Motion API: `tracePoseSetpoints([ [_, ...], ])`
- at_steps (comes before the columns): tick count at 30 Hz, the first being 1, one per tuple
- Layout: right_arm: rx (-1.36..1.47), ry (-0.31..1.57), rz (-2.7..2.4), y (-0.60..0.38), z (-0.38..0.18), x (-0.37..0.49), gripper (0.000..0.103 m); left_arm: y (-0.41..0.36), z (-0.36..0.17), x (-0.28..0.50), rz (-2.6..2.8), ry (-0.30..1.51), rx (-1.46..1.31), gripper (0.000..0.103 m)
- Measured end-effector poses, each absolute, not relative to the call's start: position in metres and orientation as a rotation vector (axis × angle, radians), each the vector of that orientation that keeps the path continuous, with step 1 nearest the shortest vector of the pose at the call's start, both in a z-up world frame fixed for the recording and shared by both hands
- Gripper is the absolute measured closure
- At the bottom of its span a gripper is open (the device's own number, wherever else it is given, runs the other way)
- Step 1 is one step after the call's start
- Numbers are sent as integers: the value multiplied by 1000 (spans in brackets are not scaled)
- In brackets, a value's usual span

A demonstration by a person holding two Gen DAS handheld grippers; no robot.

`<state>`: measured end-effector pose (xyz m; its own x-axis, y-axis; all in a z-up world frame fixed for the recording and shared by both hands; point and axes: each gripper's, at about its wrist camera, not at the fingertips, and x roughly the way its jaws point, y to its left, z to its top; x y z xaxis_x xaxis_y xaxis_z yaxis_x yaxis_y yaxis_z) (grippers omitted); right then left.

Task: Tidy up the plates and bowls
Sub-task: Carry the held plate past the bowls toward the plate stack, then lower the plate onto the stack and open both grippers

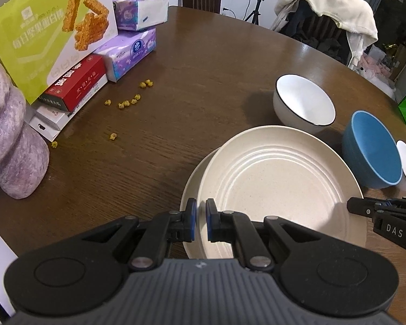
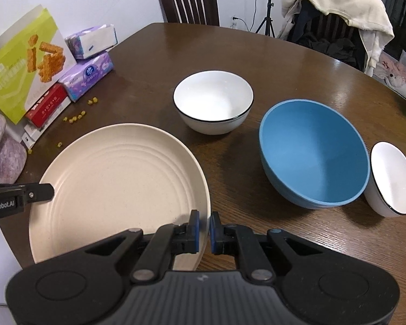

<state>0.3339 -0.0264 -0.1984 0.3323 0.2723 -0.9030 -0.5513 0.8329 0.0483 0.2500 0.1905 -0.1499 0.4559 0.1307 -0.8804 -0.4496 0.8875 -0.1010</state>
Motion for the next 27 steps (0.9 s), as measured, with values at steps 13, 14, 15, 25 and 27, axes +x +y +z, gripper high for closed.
tracePoseSetpoints([
  [13, -302, 1113, 553, -19, -217, 340, 96, 188, -170, 258, 386, 1047, -282, 95],
  [14, -304, 1113, 553, -19, -219, 340, 96, 187, -171, 259, 387, 1048, -273, 95],
  [15, -307, 1113, 553, -19, -219, 340, 96, 187, -173, 259, 388, 1050, -267, 95],
  [25, -353, 1105, 565, -11, -229, 339, 95, 183, -182, 263, 404, 1078, -211, 95],
  [27, -363, 1105, 568, -9, -230, 339, 95, 182, -183, 263, 409, 1081, -206, 94],
])
